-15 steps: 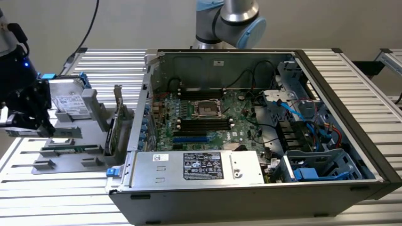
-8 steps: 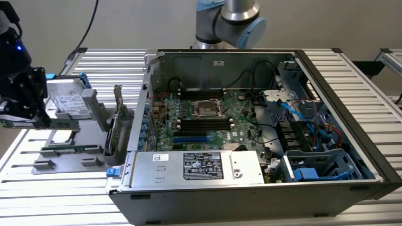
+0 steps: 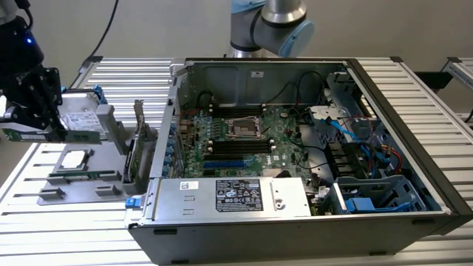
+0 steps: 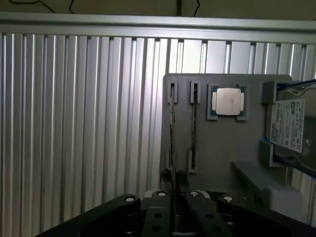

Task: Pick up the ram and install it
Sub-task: 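Pick up the ram and move it above insertion slot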

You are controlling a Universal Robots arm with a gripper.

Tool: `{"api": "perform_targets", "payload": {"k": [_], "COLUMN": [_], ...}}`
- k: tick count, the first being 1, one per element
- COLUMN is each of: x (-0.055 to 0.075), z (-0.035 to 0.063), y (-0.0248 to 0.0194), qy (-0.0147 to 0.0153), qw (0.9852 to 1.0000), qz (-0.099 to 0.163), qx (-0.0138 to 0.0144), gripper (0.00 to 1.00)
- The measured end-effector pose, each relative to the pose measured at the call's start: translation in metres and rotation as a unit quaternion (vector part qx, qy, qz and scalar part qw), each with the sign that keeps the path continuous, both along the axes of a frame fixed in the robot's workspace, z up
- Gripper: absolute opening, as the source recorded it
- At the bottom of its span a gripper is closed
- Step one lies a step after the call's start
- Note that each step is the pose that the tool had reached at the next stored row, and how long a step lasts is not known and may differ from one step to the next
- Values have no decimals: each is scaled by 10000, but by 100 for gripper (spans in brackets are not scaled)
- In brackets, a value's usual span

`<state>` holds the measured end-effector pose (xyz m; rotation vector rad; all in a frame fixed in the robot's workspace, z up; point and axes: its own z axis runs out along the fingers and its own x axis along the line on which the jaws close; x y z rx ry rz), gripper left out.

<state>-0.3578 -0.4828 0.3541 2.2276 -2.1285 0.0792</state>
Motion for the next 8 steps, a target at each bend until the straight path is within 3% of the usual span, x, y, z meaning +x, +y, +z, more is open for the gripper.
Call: {"api": "perform_targets", "payload": {"k": [8], "x": [205], "z": [154], "y": [17], "qy": [-7], "qw": [10000], "qz": [0], "qx": [15], "gripper": [15]}}
